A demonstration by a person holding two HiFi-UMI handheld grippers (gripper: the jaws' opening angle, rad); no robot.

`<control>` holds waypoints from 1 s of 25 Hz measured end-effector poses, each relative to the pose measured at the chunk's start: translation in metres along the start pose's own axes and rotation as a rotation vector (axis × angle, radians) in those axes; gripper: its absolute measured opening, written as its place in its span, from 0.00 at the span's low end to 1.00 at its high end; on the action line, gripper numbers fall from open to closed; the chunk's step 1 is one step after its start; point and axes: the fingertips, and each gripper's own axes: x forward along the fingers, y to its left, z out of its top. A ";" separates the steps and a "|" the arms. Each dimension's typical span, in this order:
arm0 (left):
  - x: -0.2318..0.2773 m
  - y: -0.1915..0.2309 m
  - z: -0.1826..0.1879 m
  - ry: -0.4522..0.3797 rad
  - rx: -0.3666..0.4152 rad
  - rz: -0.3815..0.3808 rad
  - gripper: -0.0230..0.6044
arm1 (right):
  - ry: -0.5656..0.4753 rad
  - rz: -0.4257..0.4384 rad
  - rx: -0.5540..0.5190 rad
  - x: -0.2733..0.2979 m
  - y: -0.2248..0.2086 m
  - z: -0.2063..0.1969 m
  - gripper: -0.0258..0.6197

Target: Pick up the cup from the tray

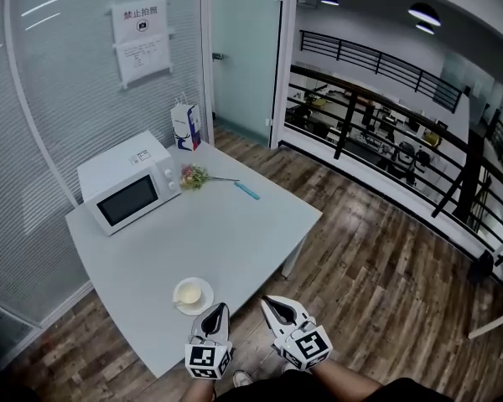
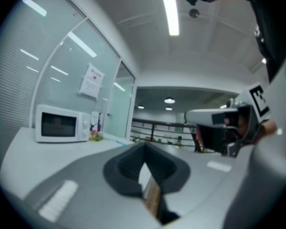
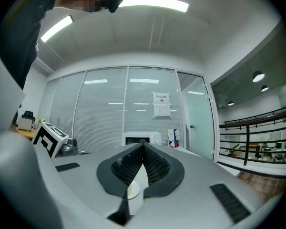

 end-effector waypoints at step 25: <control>0.065 0.059 -0.006 0.064 -0.011 0.429 0.04 | 0.039 0.469 0.038 0.115 -0.064 -0.025 0.04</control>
